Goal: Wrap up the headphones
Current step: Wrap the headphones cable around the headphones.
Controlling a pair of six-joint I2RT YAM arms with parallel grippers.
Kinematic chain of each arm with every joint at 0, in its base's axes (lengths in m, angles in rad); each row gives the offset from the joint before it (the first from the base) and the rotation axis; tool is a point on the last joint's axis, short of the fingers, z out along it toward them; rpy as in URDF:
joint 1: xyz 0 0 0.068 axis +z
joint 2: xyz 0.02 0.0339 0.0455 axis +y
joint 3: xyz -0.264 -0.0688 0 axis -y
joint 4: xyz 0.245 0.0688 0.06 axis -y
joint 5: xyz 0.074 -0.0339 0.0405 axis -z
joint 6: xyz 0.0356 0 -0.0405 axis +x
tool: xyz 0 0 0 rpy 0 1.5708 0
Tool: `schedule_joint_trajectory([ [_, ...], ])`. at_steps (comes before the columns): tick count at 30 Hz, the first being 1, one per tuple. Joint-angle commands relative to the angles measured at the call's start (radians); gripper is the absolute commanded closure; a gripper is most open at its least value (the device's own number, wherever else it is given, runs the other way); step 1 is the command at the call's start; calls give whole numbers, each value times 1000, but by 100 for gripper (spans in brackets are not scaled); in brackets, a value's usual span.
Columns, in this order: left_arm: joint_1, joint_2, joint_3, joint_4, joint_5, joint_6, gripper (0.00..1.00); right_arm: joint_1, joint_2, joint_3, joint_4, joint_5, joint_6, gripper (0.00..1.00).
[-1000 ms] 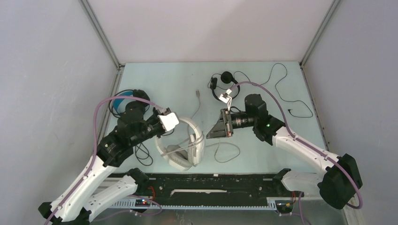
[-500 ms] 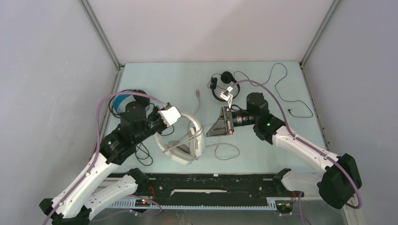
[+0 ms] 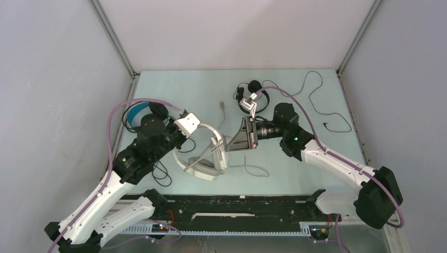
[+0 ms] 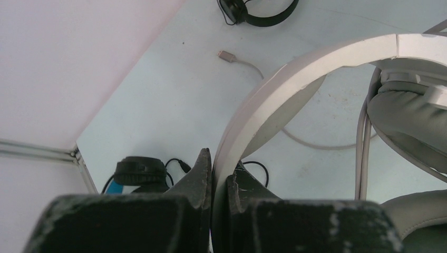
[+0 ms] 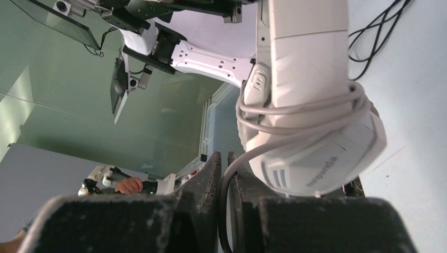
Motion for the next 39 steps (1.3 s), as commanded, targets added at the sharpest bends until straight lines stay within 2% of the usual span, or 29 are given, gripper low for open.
schedule_joint_trajectory([
  [1, 7, 24, 48, -14, -151, -113, 100, 41, 11, 139, 42, 7, -20, 88],
  [4, 7, 34, 52, -9, -168, -158, 100, 64, 31, 193, -30, 30, -66, 86],
  [9, 5, 46, 61, 2, -245, -220, 100, 95, 53, 235, -10, 54, -52, 86],
  [13, 4, 73, 82, 17, -286, -343, 100, 122, 69, 246, -14, 115, -73, 85],
  [20, 4, 145, 130, 6, -374, -525, 100, 144, 100, 247, 0, 128, -84, 83],
  [29, 4, 218, 225, -55, -510, -812, 100, 183, 100, 246, -78, 231, -198, 83],
  [39, 4, 225, 245, -58, -523, -980, 100, 241, 78, 246, -192, 397, -331, 84],
])
